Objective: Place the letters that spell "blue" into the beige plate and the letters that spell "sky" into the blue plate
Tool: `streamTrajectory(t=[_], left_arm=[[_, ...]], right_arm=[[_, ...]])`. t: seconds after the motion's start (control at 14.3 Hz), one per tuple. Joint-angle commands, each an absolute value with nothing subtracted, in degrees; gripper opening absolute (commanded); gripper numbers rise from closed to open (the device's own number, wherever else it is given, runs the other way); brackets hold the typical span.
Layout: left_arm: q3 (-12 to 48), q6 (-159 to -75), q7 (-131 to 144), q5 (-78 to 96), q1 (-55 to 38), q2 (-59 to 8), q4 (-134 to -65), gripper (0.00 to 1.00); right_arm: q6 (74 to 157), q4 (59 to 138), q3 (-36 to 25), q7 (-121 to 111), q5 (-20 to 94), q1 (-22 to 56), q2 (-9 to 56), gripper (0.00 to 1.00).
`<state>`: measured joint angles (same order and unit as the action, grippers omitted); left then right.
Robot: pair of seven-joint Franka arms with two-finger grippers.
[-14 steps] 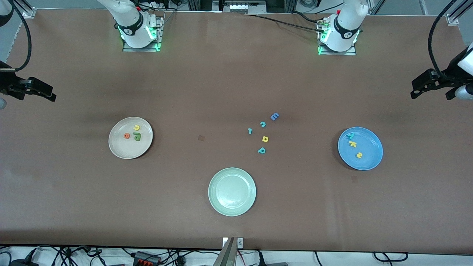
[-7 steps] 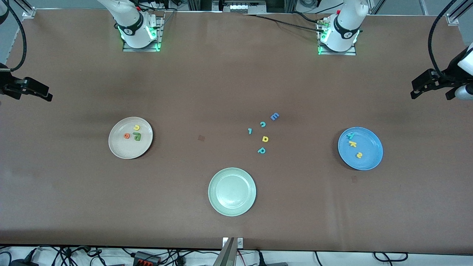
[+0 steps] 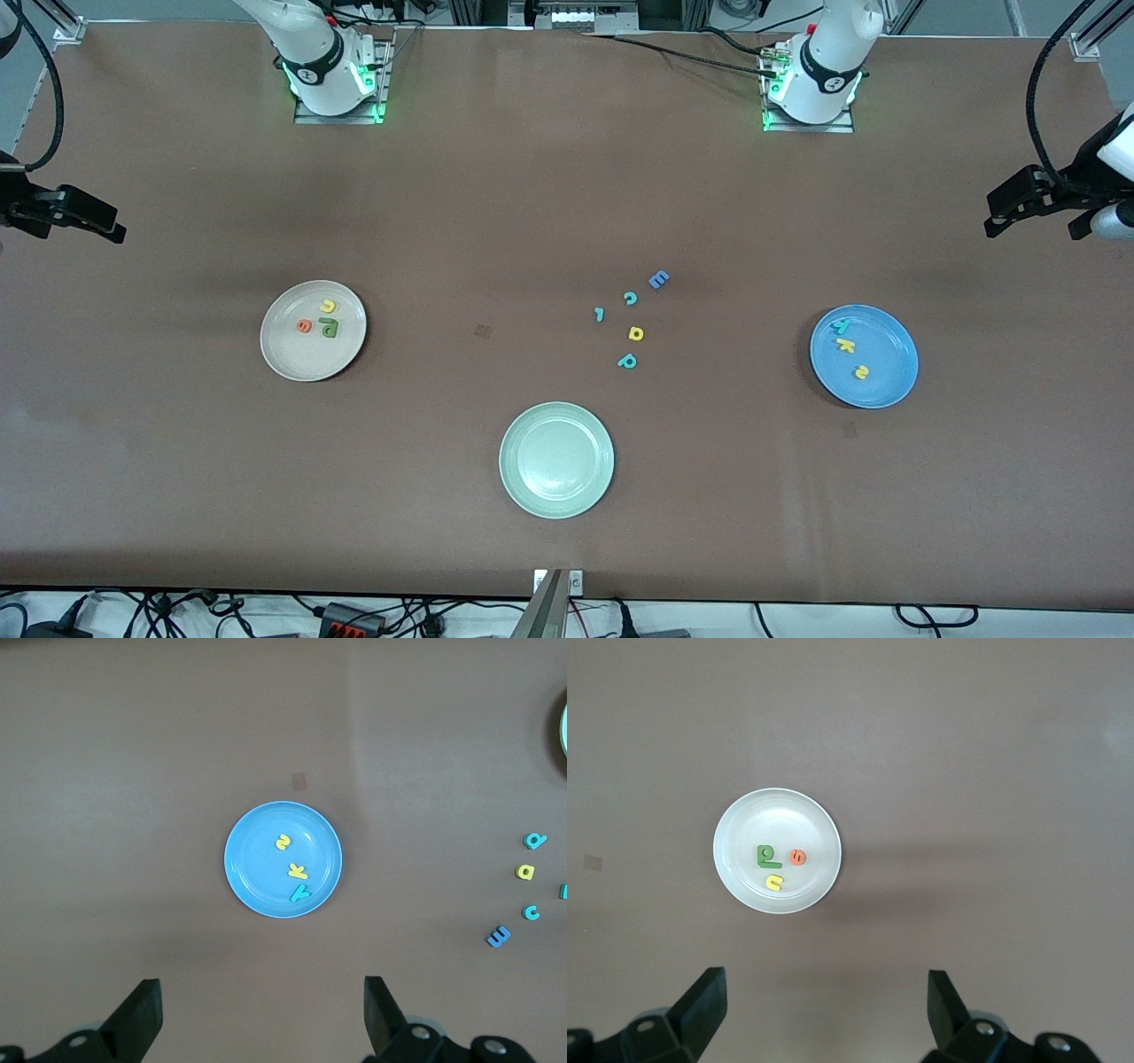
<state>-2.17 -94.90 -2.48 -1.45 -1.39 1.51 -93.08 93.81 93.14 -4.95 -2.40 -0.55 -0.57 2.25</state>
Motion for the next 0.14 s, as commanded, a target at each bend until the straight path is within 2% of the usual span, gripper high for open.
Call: streamTrajectory(t=[0.0,0.07], left_arm=[[-2.0,-94.0,-2.2,-0.4,-1.1,0.7,-91.5,1.0],[-2.0,-94.0,-2.2,-0.4,-1.1,0.7,-91.5,1.0]], right_arm=[[93.7,94.2,-4.6,-2.5,-1.2,-1.0,1.1,1.0],[93.7,94.2,-4.6,-2.5,-1.2,-1.0,1.1,1.0]])
